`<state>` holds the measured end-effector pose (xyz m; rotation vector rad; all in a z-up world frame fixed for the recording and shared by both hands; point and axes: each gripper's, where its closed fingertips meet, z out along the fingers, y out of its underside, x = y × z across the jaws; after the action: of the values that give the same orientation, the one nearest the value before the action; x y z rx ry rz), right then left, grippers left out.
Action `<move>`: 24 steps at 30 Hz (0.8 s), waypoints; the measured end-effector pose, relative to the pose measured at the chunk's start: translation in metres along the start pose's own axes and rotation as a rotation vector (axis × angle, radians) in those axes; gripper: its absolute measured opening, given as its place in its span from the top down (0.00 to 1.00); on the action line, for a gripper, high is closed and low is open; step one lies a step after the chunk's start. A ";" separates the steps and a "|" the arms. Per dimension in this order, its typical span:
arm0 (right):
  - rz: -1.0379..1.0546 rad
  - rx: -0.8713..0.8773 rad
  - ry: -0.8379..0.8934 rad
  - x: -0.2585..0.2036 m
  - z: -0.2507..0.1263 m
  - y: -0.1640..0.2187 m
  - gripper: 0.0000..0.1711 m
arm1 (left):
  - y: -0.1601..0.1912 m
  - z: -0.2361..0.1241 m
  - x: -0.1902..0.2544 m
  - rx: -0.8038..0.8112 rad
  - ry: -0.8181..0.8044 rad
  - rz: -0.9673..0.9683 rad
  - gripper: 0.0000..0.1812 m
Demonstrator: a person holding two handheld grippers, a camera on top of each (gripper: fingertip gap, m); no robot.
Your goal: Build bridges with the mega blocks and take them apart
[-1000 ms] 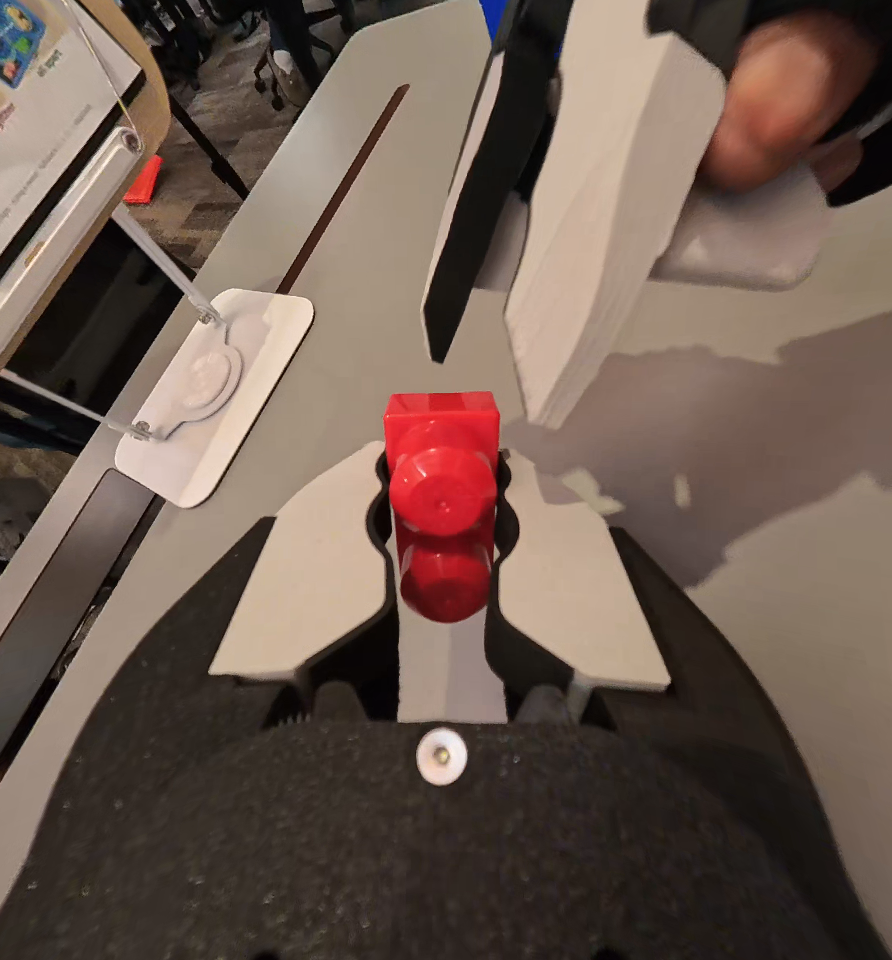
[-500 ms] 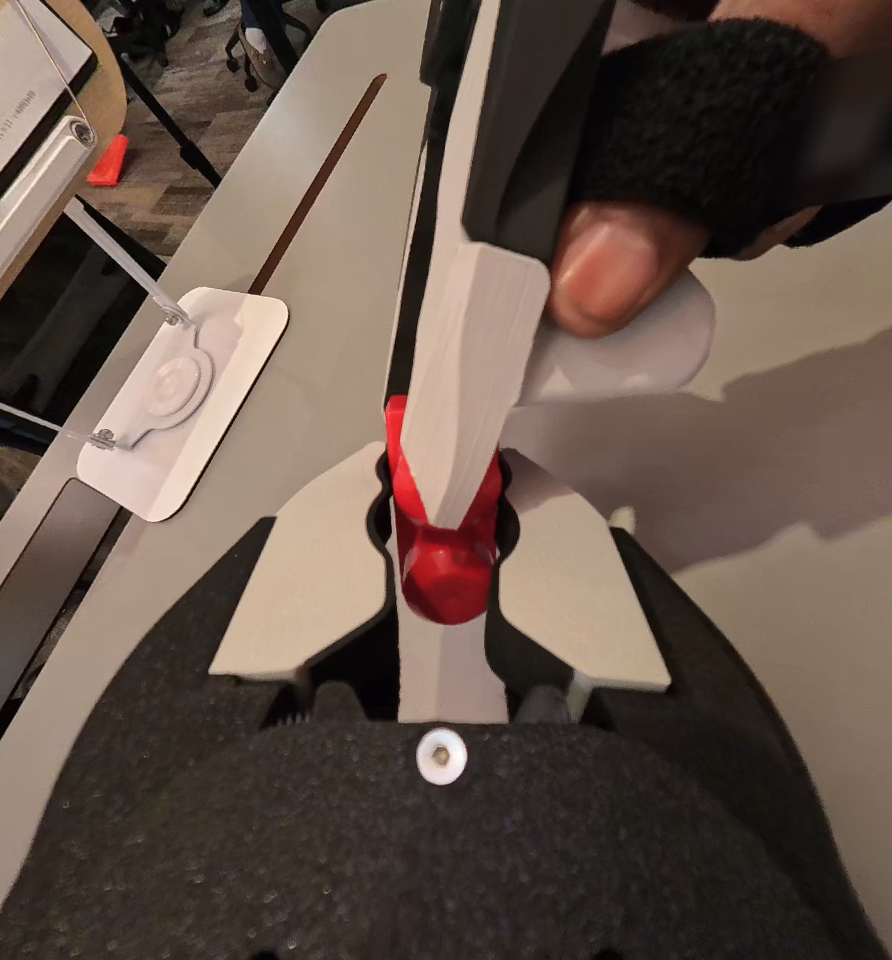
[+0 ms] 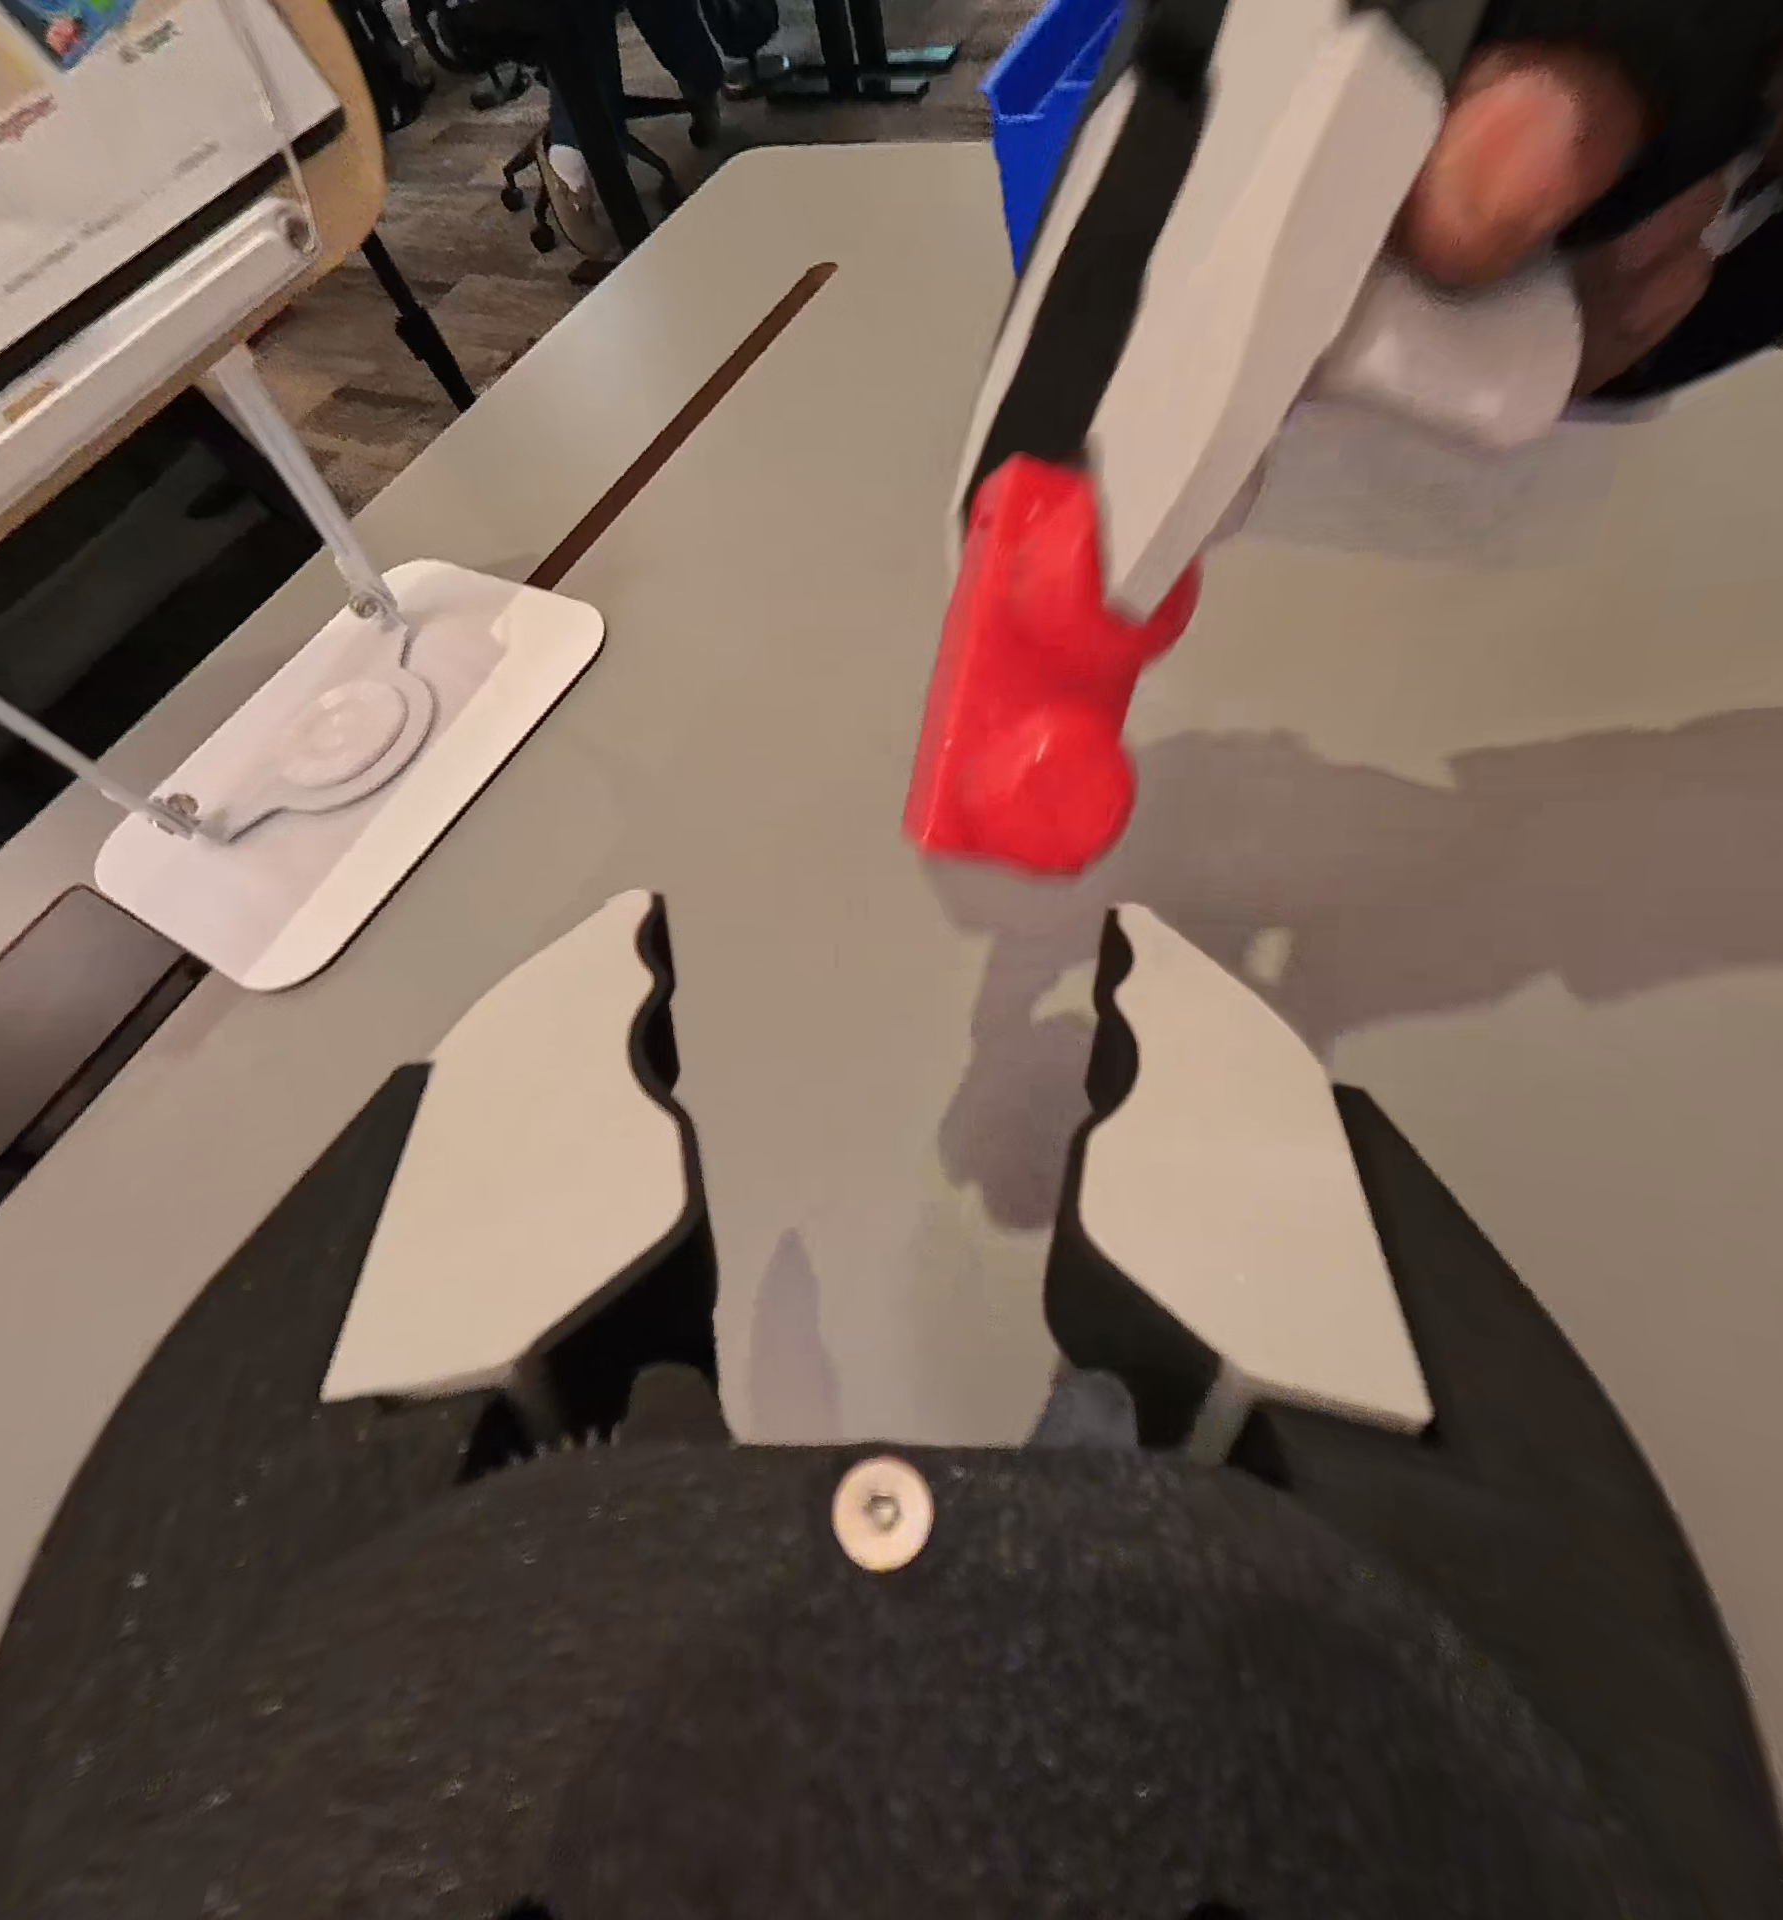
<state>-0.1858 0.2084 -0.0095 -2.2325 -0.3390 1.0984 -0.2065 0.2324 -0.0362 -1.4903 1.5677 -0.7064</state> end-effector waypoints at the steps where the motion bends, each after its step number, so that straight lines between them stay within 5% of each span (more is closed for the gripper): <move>1: -0.007 0.009 0.020 0.004 -0.012 0.000 0.74 | 0.003 -0.003 -0.003 0.008 0.003 -0.023 0.55; 9: 0.000 0.169 0.431 0.075 -0.198 -0.002 0.74 | 0.017 -0.033 -0.016 0.229 0.167 -0.236 0.49; 15: 0.168 0.295 0.752 0.148 -0.347 0.043 0.74 | 0.004 -0.056 -0.021 0.402 0.283 -0.356 0.53; 24: 0.391 0.284 0.833 0.232 -0.364 0.134 0.74 | 0.008 -0.054 -0.022 0.401 0.292 -0.376 0.53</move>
<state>0.2377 0.0629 -0.0700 -2.3102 0.5825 0.2724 -0.2586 0.2470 -0.0128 -1.4294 1.2541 -1.4202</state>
